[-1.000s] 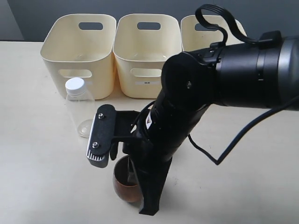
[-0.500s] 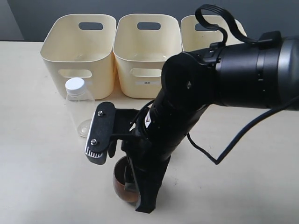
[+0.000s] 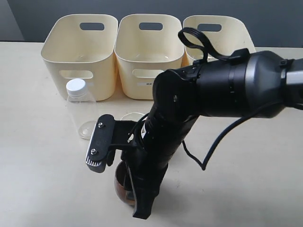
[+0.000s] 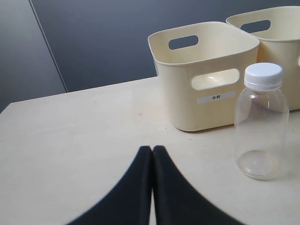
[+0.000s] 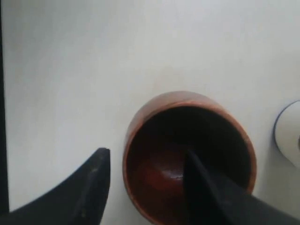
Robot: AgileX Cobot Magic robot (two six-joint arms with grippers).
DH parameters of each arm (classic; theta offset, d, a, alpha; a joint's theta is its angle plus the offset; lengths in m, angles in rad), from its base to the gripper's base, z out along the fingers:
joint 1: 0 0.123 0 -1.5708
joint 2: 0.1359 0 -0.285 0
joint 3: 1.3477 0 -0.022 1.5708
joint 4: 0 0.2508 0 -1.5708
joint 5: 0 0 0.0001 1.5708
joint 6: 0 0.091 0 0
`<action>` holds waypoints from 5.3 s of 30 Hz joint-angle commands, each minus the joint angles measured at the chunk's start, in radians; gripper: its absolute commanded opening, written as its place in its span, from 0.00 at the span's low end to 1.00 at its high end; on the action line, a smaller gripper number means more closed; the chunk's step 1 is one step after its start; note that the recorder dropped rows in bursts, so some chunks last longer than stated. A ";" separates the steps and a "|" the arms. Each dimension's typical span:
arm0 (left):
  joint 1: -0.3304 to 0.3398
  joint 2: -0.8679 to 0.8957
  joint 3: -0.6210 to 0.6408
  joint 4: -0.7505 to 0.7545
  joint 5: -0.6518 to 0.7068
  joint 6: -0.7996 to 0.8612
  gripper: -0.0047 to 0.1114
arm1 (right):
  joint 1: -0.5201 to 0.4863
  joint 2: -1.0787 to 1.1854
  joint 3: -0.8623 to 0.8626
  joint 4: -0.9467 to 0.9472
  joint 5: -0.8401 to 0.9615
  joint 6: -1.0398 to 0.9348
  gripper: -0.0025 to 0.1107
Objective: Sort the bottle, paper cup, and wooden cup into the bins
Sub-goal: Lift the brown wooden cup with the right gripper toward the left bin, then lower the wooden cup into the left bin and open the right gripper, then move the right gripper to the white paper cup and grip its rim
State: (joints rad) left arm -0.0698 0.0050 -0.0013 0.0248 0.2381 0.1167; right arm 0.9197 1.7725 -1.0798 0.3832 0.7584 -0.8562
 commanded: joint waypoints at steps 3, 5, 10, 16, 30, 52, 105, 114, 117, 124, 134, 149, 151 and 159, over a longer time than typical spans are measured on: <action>-0.004 -0.005 0.001 -0.003 0.002 -0.002 0.04 | 0.002 0.029 -0.005 0.010 -0.007 -0.002 0.44; -0.004 -0.005 0.001 -0.003 0.002 -0.002 0.04 | 0.002 0.041 -0.005 0.010 -0.007 -0.002 0.38; -0.004 -0.005 0.001 -0.003 0.002 -0.002 0.04 | 0.002 0.041 -0.005 0.002 -0.003 -0.008 0.02; -0.004 -0.005 0.001 -0.003 0.002 -0.002 0.04 | 0.002 -0.020 -0.005 -0.006 -0.035 -0.010 0.02; -0.004 -0.005 0.001 -0.003 0.002 -0.002 0.04 | 0.002 -0.240 -0.146 -0.019 -0.372 -0.010 0.02; -0.004 -0.005 0.001 -0.003 0.002 -0.002 0.04 | -0.179 0.515 -1.194 -0.118 -0.146 0.310 0.02; -0.004 -0.005 0.001 -0.003 0.002 -0.002 0.04 | -0.210 0.768 -1.387 -0.293 0.011 0.475 0.32; -0.004 -0.005 0.001 -0.003 0.002 -0.002 0.04 | -0.210 0.766 -1.389 -0.293 -0.001 0.475 0.32; -0.004 -0.005 0.001 -0.003 0.002 -0.002 0.04 | -0.203 0.753 -1.389 -0.293 -0.011 0.475 0.32; -0.004 -0.005 0.001 -0.003 0.002 -0.002 0.04 | -0.174 0.665 -1.389 -0.335 0.047 0.463 0.32; -0.004 -0.005 0.001 -0.003 0.002 -0.002 0.04 | -0.077 0.479 -1.389 -0.460 0.422 0.442 0.24; -0.004 -0.005 0.001 -0.003 0.002 -0.002 0.04 | 0.005 0.338 -1.212 -0.367 0.463 0.546 0.50; -0.004 -0.005 0.001 -0.003 0.002 -0.002 0.04 | 0.011 0.322 -1.149 -0.393 0.463 0.546 0.50; -0.004 -0.005 0.001 -0.003 0.002 -0.002 0.04 | 0.018 0.246 -0.815 -0.396 0.463 0.542 0.50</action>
State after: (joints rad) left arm -0.0698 0.0050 -0.0013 0.0248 0.2381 0.1167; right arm 0.9376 2.0341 -1.9704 -0.0069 1.2180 -0.3137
